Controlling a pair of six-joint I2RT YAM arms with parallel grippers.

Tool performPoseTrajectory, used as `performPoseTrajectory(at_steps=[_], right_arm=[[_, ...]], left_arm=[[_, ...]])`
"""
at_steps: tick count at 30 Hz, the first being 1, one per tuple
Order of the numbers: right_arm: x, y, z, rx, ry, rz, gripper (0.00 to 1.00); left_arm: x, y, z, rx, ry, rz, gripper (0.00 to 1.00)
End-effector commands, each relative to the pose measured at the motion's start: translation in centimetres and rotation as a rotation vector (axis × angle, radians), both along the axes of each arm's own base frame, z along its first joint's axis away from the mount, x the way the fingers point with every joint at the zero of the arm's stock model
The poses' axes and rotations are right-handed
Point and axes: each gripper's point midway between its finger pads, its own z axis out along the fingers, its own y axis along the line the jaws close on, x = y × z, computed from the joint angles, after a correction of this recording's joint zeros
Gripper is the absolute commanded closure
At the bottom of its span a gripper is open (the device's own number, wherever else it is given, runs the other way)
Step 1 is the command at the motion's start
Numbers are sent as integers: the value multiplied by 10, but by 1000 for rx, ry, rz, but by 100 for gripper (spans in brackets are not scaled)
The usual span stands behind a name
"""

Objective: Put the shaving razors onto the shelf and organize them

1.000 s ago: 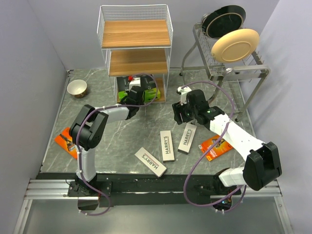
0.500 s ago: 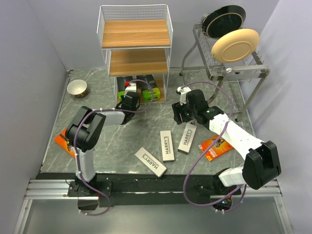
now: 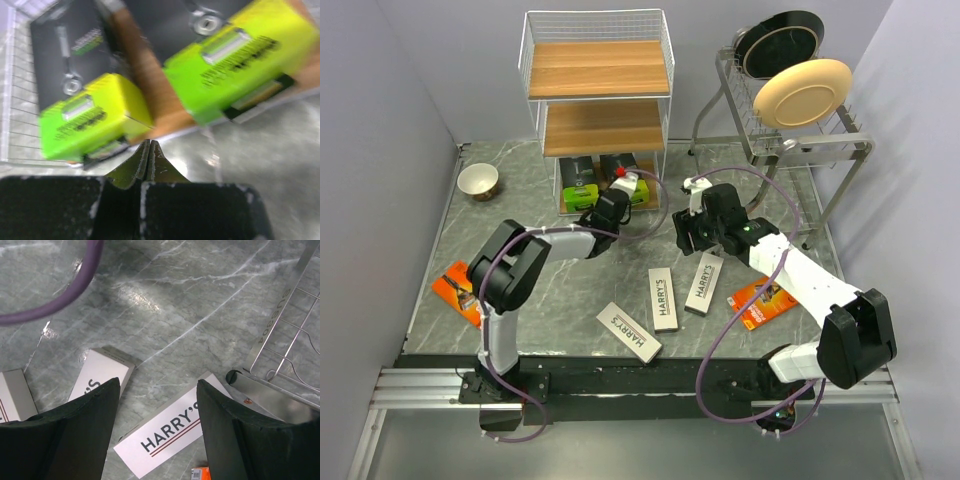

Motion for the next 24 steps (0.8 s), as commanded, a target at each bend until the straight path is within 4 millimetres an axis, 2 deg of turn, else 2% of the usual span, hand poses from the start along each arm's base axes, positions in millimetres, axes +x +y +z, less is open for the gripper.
performPoseTrajectory(at_steps=[1, 4, 6, 9, 12, 19, 22, 24], right_arm=[[10, 2, 13, 25, -51, -12, 30], [10, 3, 11, 30, -47, -11, 30], [9, 4, 10, 36, -45, -10, 30], [8, 4, 9, 38, -42, -9, 30], [9, 3, 9, 37, -44, -12, 30], [9, 5, 9, 40, -50, -9, 30], [10, 4, 8, 43, -50, -9, 30], [10, 5, 7, 42, -49, -8, 30]], left_arm=[[27, 27, 13, 68, -31, 117, 99], [41, 37, 3, 101, 7, 151, 99], [50, 40, 4, 126, -12, 151, 99], [55, 54, -2, 204, -17, 175, 99], [52, 69, -10, 216, 21, 207, 99], [38, 114, -2, 207, 29, 300, 99], [33, 117, 3, 183, 32, 288, 99], [33, 97, 4, 126, 42, 204, 99]])
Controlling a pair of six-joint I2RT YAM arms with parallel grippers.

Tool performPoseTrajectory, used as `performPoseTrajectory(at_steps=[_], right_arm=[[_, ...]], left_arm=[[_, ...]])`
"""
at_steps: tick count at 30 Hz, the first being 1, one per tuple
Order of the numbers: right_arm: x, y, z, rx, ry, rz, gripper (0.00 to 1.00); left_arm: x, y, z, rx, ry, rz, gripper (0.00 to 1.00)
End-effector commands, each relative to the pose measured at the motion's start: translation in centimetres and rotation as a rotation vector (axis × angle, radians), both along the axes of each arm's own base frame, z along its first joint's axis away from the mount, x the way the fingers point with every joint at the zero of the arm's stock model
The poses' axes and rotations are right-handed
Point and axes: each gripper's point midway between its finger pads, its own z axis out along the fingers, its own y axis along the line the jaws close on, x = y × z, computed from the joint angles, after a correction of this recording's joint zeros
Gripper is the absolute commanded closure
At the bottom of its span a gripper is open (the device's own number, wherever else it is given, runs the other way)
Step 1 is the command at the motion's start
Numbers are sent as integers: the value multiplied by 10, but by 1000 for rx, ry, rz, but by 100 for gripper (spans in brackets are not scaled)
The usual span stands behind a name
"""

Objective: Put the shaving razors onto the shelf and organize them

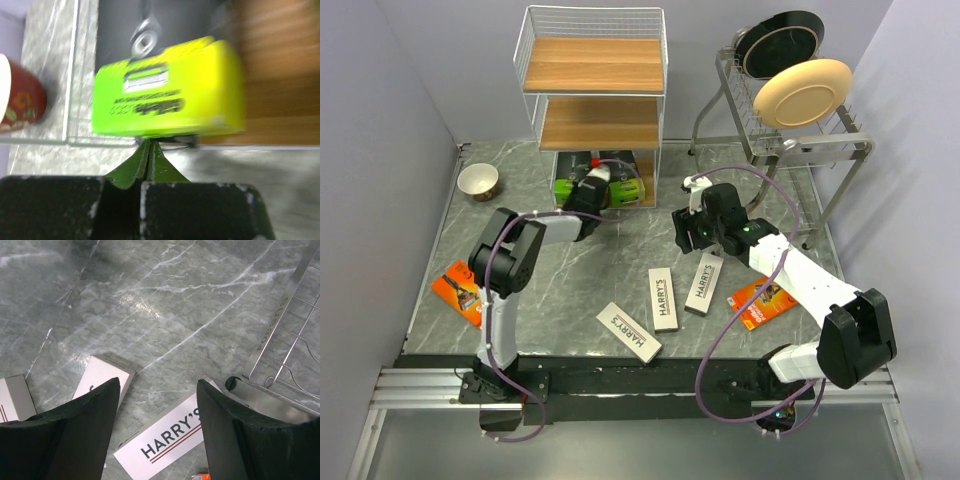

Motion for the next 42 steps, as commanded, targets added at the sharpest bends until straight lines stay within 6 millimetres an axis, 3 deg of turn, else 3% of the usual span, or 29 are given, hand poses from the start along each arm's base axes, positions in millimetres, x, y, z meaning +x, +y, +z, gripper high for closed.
performPoseTrajectory(at_steps=[1, 4, 10, 15, 18, 28, 31, 42], right_arm=[[5, 1, 4, 28, -22, -9, 30], [5, 2, 3, 28, -19, -6, 30], [4, -2, 6, 20, -28, -16, 30], [3, -5, 6, 16, -32, -23, 30], [4, -5, 6, 18, -29, -23, 30], [4, -8, 5, 22, -22, -33, 30], [4, -11, 4, 22, -24, -39, 30], [5, -14, 1, 30, -20, -44, 30]], left_arm=[[-4, -4, 26, -94, -27, -42, 99], [-4, -35, 25, -163, -25, -113, 99], [2, -66, 32, -164, -43, -146, 99], [6, -67, 34, -174, -51, -116, 99], [16, -65, 21, -145, -32, -76, 99], [56, -80, 19, -108, -63, -72, 99], [59, -82, 15, -93, -47, -84, 99], [53, -122, 5, -30, -42, -272, 99]])
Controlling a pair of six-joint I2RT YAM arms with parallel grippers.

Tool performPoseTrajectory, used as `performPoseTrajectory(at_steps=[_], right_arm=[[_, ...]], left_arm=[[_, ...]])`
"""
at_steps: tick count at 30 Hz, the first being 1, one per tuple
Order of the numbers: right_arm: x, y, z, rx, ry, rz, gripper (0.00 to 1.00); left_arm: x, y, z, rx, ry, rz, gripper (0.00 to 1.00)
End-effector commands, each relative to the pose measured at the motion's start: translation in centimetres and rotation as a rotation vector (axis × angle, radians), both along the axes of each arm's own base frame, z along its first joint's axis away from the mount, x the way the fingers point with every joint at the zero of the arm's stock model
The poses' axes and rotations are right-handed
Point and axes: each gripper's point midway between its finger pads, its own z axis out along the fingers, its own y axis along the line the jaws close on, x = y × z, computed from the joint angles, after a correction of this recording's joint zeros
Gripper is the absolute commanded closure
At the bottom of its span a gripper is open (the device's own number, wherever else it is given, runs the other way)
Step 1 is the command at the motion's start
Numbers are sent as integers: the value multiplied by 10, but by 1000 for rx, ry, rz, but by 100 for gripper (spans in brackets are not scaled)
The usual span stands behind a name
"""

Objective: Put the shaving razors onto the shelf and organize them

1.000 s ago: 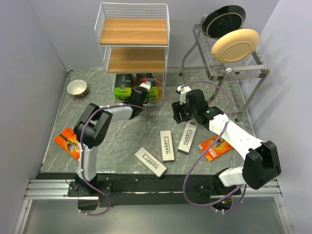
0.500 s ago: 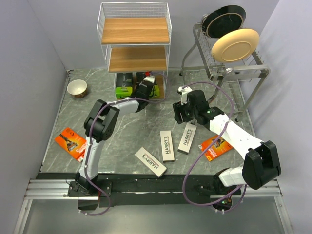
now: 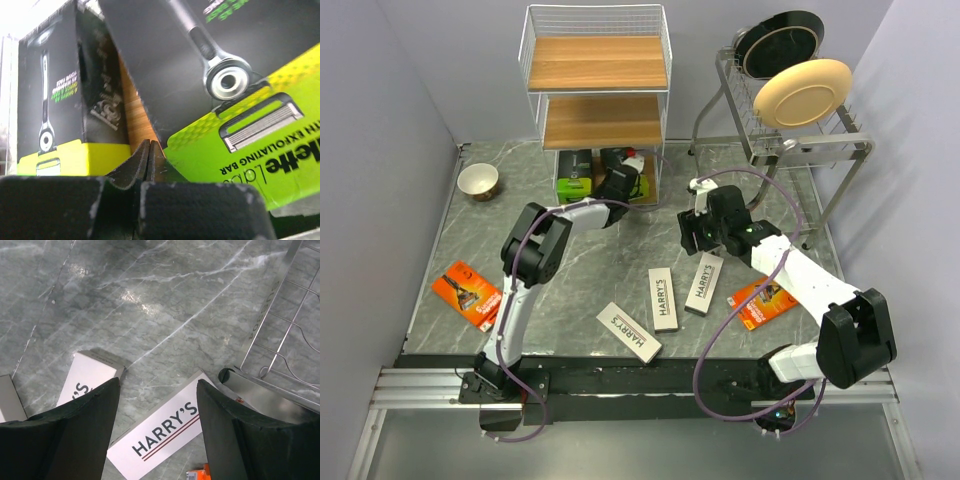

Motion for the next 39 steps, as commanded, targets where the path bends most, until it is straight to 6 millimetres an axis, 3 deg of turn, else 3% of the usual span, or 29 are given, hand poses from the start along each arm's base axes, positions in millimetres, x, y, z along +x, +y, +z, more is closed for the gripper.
performPoseTrajectory(at_steps=[1, 8, 13, 14, 16, 20, 22, 23, 24, 26, 28, 30, 32, 33, 35, 36, 37, 39], right_arm=[[4, 2, 13, 39, -45, -5, 30], [11, 9, 16, 91, -21, -32, 30], [30, 33, 34, 202, 0, -41, 22], [34, 43, 28, 235, 37, -33, 21], [46, 59, 36, 331, 78, -77, 20], [70, 82, 24, 512, 203, -195, 19], [75, 90, 23, 616, 269, -256, 21], [88, 91, 28, 684, 237, -265, 23], [84, 92, 19, 754, 283, -310, 26], [100, 95, 34, 874, 192, -311, 28], [111, 98, 18, 920, 242, -385, 29], [122, 103, 24, 979, 246, -409, 30], [134, 106, 9, 970, 256, -458, 33], [145, 108, 15, 986, 254, -491, 35], [152, 105, -14, 951, 319, -605, 37], [162, 108, -8, 967, 326, -633, 39], [164, 110, -20, 949, 348, -663, 39], [172, 108, -19, 953, 342, -704, 40]], left_arm=[[0, -34, 10, 13, -54, -122, 99], [-7, -47, 11, 36, -76, -166, 99], [-11, -30, 25, 30, -74, -70, 99], [-20, -22, 31, 3, -65, -46, 99], [-32, -11, 35, -26, -46, -26, 99], [-80, -1, 36, -138, 37, -76, 99], [-92, 0, 42, -215, 20, -85, 99], [-101, 1, 47, -293, 23, -77, 99], [-108, -7, 43, -340, 70, -124, 99], [-113, -12, 47, -413, 97, -110, 99], [-120, -16, 44, -452, 135, -127, 99], [-124, -20, 46, -475, 148, -145, 99], [-126, -22, 50, -487, 155, -150, 99], [-125, -20, 52, -487, 151, -140, 99], [-126, -16, 57, -491, 142, -116, 99], [-126, -14, 57, -495, 141, -106, 99], [-126, -12, 61, -505, 133, -97, 99], [-128, -10, 62, -511, 136, -88, 99]])
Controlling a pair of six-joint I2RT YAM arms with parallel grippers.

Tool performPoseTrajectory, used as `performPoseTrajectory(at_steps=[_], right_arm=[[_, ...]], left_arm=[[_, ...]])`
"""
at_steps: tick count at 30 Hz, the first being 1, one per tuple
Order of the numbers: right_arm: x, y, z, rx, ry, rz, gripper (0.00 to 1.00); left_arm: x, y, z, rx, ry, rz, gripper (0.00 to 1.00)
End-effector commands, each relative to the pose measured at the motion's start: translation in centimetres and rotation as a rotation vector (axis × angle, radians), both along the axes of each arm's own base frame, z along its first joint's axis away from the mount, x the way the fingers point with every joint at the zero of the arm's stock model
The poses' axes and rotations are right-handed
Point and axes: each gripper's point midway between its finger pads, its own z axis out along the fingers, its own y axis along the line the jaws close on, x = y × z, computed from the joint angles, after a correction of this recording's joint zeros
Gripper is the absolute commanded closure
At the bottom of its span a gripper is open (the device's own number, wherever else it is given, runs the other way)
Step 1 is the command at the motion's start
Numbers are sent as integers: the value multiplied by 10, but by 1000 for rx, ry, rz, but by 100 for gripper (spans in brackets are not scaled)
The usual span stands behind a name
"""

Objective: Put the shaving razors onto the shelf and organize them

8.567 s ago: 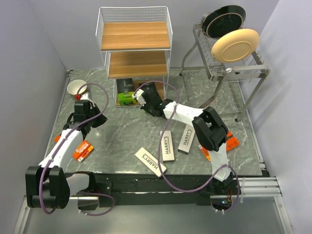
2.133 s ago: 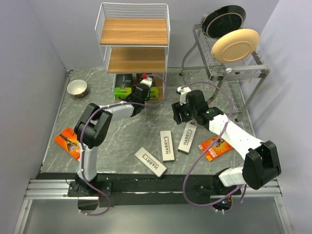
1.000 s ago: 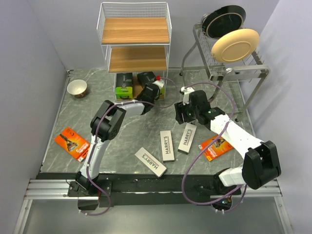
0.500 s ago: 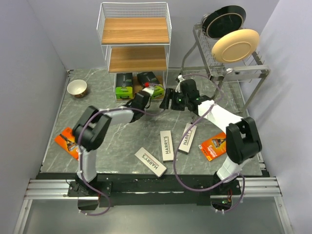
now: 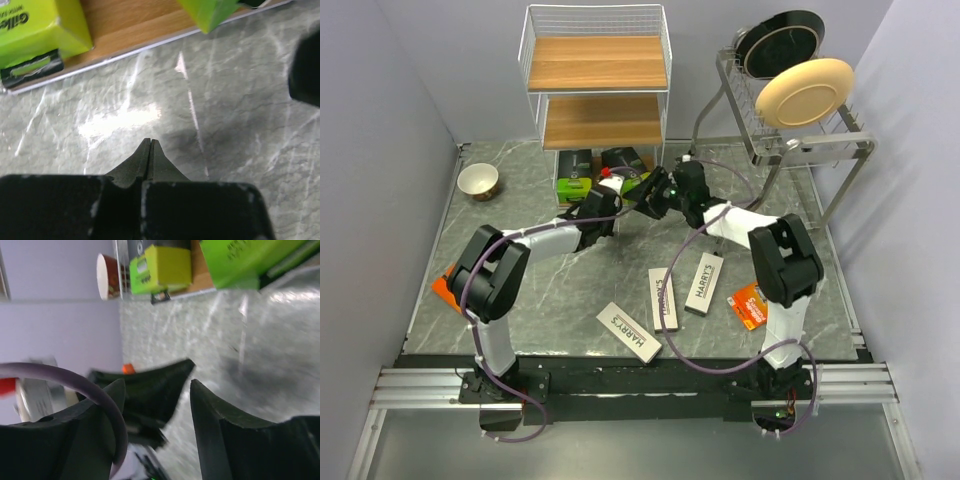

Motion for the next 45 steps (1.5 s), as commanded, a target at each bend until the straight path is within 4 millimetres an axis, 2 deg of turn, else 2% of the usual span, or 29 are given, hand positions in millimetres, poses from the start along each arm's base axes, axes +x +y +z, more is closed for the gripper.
performPoseTrajectory(at_steps=[1, 2, 3, 5, 7, 11, 15, 19, 25, 27, 28, 30, 31, 34, 35, 36, 39, 41, 43, 45], right_arm=[[55, -42, -27, -56, 112, -324, 44], [53, -50, -39, -108, 160, -370, 50], [55, -53, -41, -112, 189, -406, 65], [53, -55, -50, -131, 218, -425, 70], [50, -55, -60, -159, 234, -425, 69], [48, -66, -73, -260, 249, -435, 55], [49, -86, -86, -407, 215, -442, 54], [51, -93, -94, -421, 229, -482, 53], [47, -99, -99, -385, 286, -561, 57], [49, -97, -92, -348, 287, -567, 60], [58, -92, -81, -311, 240, -550, 54], [59, -76, -64, -258, 182, -439, 47], [59, -69, -54, -233, 158, -399, 45], [55, -68, -31, -195, 140, -386, 42], [53, -69, -28, -185, 142, -391, 42], [51, -69, -16, -168, 127, -387, 41], [48, -71, 1, -133, 108, -387, 41], [49, -68, 9, -108, 83, -369, 39], [52, -70, 8, -117, 89, -389, 39], [56, -72, 5, -109, 101, -406, 40]], left_arm=[[1, -5, 56, -130, -85, 34, 99], [0, -3, 56, -129, -81, 45, 99], [0, -4, 59, -136, -85, 47, 99], [-2, -5, 62, -149, -86, 38, 99], [-3, -4, 65, -148, -91, 35, 99], [-3, 2, 63, -136, -80, 62, 99], [2, 26, 66, -124, -84, 165, 99], [-1, 38, 71, -156, -84, 209, 99], [-6, 41, 65, -190, -35, 218, 99], [-4, 32, 62, -175, -28, 151, 99], [-4, 30, 46, -126, 9, 122, 99], [1, 34, 32, -74, 37, 177, 99], [4, 34, 31, -82, 36, 194, 99], [15, 36, 27, -66, 16, 217, 99], [16, 37, 22, -50, 27, 221, 99], [18, 38, 10, -14, 54, 226, 99], [19, 40, -6, 28, 98, 239, 99], [20, 40, -7, 26, 99, 242, 99], [22, 39, -5, 13, 91, 254, 99], [20, 42, -13, 26, 111, 264, 99]])
